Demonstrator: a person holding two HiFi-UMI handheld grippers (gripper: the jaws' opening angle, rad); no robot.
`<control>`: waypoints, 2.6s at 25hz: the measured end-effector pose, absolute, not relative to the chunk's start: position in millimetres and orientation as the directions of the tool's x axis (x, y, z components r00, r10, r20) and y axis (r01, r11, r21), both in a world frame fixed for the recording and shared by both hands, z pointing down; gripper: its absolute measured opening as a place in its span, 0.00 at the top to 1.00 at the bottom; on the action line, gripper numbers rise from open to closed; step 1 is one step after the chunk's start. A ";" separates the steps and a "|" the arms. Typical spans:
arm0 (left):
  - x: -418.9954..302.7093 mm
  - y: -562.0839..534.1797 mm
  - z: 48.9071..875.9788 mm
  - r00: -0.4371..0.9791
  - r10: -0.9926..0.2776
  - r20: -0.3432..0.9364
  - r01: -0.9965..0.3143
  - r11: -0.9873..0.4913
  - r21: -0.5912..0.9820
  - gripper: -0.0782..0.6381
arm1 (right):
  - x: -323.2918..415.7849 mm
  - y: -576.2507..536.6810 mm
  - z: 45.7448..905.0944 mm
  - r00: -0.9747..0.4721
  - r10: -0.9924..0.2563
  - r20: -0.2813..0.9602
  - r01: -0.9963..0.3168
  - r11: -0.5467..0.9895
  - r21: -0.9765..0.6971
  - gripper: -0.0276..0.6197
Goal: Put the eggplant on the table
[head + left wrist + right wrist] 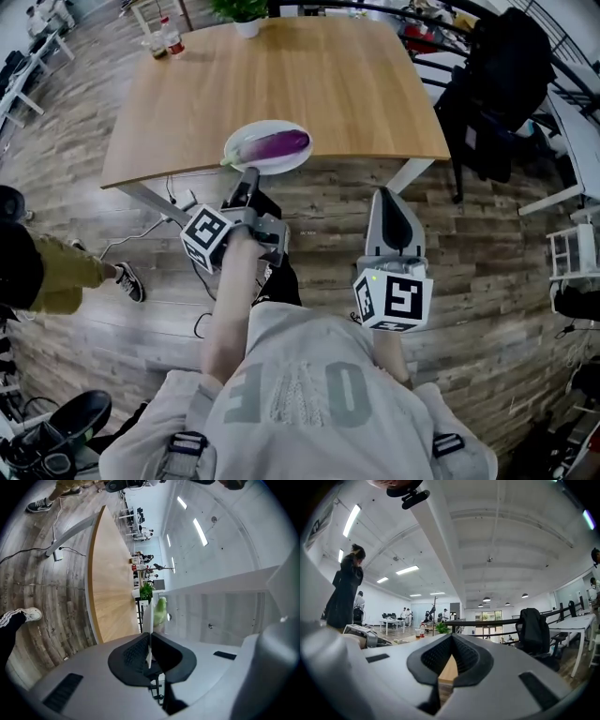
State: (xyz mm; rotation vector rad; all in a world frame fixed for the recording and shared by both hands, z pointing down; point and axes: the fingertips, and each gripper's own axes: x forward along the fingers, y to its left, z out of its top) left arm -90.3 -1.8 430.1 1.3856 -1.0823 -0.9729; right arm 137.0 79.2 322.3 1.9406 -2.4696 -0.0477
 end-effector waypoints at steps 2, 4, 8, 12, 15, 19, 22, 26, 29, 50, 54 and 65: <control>-94.8 -24.6 433.4 0.262 -0.965 0.022 -0.086 -0.001 0.996 0.86 | 123.3 57.7 321.5 -0.252 -0.968 -0.013 -0.967 0.251 0.039 0.93; -98.6 -48.9 436.9 0.275 -0.961 0.035 -0.077 0.015 0.997 0.86 | 110.6 33.7 316.7 -0.264 -0.965 -0.007 -0.963 0.263 0.053 0.93; -101.7 -90.3 435.9 0.308 -0.951 0.036 -0.066 0.017 0.998 0.86 | 92.6 -6.1 300.2 -0.279 -0.960 -0.027 -0.957 0.276 0.088 0.93; -103.3 -140.2 430.9 0.332 -0.943 0.018 -0.064 -0.004 0.998 0.86 | 79.9 -52.7 294.7 -0.284 -0.958 -0.022 -0.950 0.279 0.138 0.93; -109.9 -190.2 430.2 0.361 -0.932 0.009 -0.061 -0.014 0.998 0.86 | 64.6 -102.5 295.0 -0.281 -0.960 -0.001 -0.949 0.278 0.149 0.93; -122.1 -247.5 425.6 0.406 -0.914 -0.005 -0.065 -0.035 0.997 0.86 | 35.9 -163.4 289.1 -0.285 -0.958 -0.002 -0.947 0.281 0.157 0.93; -121.1 -277.9 431.0 0.428 -0.904 0.005 -0.078 -0.031 0.996 0.86 | 28.8 -197.8 291.0 -0.286 -0.958 -0.001 -0.948 0.283 0.147 0.93; -123.5 -302.8 439.4 0.448 -0.894 0.025 -0.082 -0.013 0.997 0.86 | 24.4 -230.0 295.0 -0.278 -0.960 0.016 -0.951 0.278 0.136 0.93; -133.3 -316.2 441.9 0.438 -0.898 0.030 -0.088 -0.010 0.996 0.86 | 19.5 -247.1 293.9 -0.284 -0.959 0.018 -0.951 0.284 0.125 0.93; -93.2 -309.2 534.1 0.442 -0.887 0.133 -0.117 0.090 0.989 0.87 | 52.1 -289.1 332.6 -0.351 -0.928 0.124 -0.934 0.357 0.029 0.93; -92.7 -305.7 552.4 0.444 -0.882 0.155 -0.112 0.117 0.987 0.86 | 58.3 -288.1 337.9 -0.340 -0.930 0.139 -0.938 0.346 0.021 0.93; -93.9 -305.4 578.0 0.435 -0.877 0.205 -0.110 0.174 0.979 0.87 | 82.9 -281.5 342.4 -0.288 -0.941 0.178 -0.955 0.295 0.016 0.93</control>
